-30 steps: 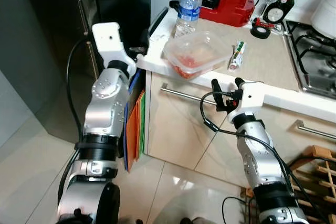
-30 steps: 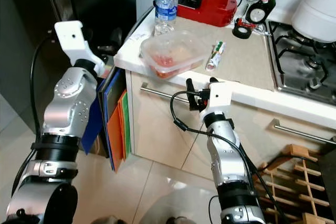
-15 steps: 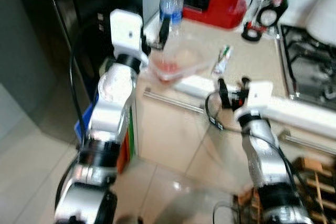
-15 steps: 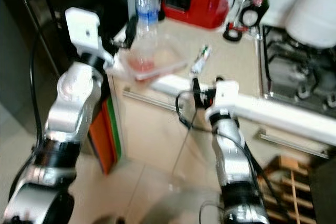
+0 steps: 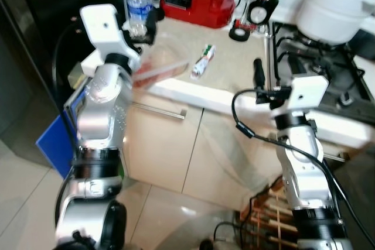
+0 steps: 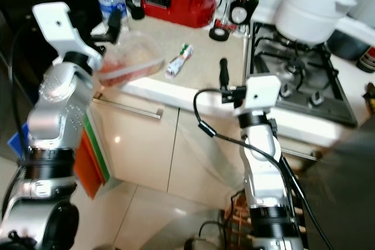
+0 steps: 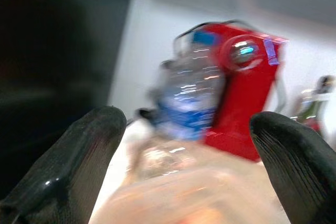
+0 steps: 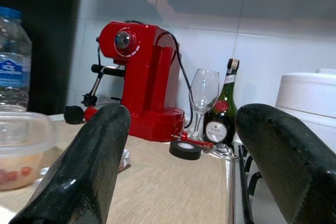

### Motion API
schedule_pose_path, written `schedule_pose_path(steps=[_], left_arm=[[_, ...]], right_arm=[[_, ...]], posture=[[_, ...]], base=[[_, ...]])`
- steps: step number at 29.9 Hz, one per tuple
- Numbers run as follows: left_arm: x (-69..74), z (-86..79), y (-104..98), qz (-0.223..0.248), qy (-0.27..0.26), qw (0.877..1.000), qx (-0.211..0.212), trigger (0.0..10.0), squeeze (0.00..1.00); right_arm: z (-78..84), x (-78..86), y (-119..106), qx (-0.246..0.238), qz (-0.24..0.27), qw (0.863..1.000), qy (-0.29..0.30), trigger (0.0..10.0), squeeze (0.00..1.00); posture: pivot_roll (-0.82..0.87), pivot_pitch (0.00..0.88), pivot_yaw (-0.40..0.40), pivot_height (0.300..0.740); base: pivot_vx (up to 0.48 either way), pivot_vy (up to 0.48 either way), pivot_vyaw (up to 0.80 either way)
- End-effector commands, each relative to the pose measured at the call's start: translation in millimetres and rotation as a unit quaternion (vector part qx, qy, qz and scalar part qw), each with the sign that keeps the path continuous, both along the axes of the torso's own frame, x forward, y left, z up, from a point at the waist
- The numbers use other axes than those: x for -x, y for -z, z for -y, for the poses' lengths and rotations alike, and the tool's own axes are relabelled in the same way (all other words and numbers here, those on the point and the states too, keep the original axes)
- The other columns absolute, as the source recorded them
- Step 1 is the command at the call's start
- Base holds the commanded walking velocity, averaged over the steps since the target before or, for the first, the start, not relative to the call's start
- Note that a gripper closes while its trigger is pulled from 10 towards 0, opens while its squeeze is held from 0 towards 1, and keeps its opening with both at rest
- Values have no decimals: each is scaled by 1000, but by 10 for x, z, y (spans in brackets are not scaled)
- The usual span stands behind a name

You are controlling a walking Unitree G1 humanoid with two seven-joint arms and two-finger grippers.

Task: Restocking fridge

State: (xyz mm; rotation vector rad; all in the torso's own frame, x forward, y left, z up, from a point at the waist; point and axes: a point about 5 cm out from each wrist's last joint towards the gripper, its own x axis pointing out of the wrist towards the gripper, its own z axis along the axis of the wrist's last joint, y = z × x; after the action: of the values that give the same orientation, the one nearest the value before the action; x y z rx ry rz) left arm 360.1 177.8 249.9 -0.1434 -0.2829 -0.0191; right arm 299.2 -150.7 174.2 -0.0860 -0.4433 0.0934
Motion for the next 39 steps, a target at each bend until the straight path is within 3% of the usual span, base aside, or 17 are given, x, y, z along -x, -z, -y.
schedule_pose_path(steps=[1, 3, 4, 6, 9, 12, 14, 15, 17, 18, 20, 23, 25, 28, 32, 34, 39], left_arm=[[-37, -119, -31, -15, -16, 1000, -2, 10000, 0], [-55, -338, 32, -74, -36, 996, -18, 10000, 0], [-55, -338, 32, -74, -36, 996, -18, 10000, 0], [-68, -417, 195, -134, -22, 991, -7, 10000, 0], [-77, -422, 285, -154, -9, 988, 21, 10000, 0], [-96, -361, 303, -143, 9, 988, 55, 10000, 0], [-99, -347, 297, -138, 10, 989, 58, 10000, 0], [-91, -306, 232, -111, 17, 993, 44, 10000, 0], [-21, -249, 28, -25, -4, 999, -46, 10000, 0], [39, -179, -61, 17, -10, 993, -112, 10000, 0], [153, 2, -92, 58, 14, 981, -185, 10000, 0], [446, 297, 271, 33, 105, 973, -204, 10000, 0], [608, 354, 500, 16, 130, 965, -227, 10000, 0], [777, 397, 680, 19, 151, 961, -230, 10000, 0], [857, 429, 787, 13, 143, 973, -181, 10000, 0], [863, 439, 785, 11, 143, 973, -179, 10000, 0], [677, 357, 678, 6, 120, 980, -160, 10000, 0]], right_arm=[[5, -18, -38, -3, -2, 1000, 1, 10000, 0], [-4, -20, -37, -4, -6, 1000, -5, 10000, 0], [-4, -20, -37, -4, -6, 1000, -5, 10000, 0], [-16, -23, -21, -4, -12, 1000, -9, 10000, 0], [-28, -23, -7, -5, -16, 1000, -12, 10000, 0], [-46, -24, 2, -4, -19, 1000, -15, 10000, 0], [-48, -25, 2, -4, -19, 1000, -15, 10000, 0], [-51, -26, -3, -4, -19, 1000, -16, 10000, 0], [-49, -22, -10, -5, -18, 1000, -16, 10000, 0], [-43, -20, -15, -7, -17, 1000, -13, 10000, 0], [-17, -7, -15, -11, -18, 1000, -5, 10000, 0], [103, 82, 112, -16, -46, 999, 21, 10000, 0], [169, 145, 213, -14, -66, 997, 33, 10000, 0], [214, 209, 300, -5, -79, 996, 39, 10000, 0], [161, 189, 349, -12, -87, 995, 40, 10000, 0], [147, 179, 346, -17, -88, 995, 38, 10000, 0], [72, 37, 327, -17, -97, 995, 31, 10000, 0]], posture=[[19, 0, -73, 740], [21, 0, -73, 740], [21, 0, -73, 740], [27, 0, -73, 740], [30, 0, -77, 740], [29, 0, -78, 740], [27, 0, -77, 740], [26, 0, -74, 740], [24, 0, -73, 740], [25, 0, -73, 740], [26, 0, -74, 740], [30, 0, -70, 740], [31, 0, -70, 740], [38, 0, -71, 740], [46, 0, -70, 740], [46, 0, -70, 740], [55, 0, -62, 740]], base=[[0, 0, 0], [0, 0, 0], [0, 0, 0], [0, 0, 0], [0, 0, 0], [0, 0, 0], [0, 0, 0], [0, 0, 0], [0, 0, 0], [0, 0, 0], [0, 0, 0], [0, 0, 0], [0, 0, 0], [0, 0, 0], [0, 0, 0], [0, 0, 0], [0, 469, -800]])
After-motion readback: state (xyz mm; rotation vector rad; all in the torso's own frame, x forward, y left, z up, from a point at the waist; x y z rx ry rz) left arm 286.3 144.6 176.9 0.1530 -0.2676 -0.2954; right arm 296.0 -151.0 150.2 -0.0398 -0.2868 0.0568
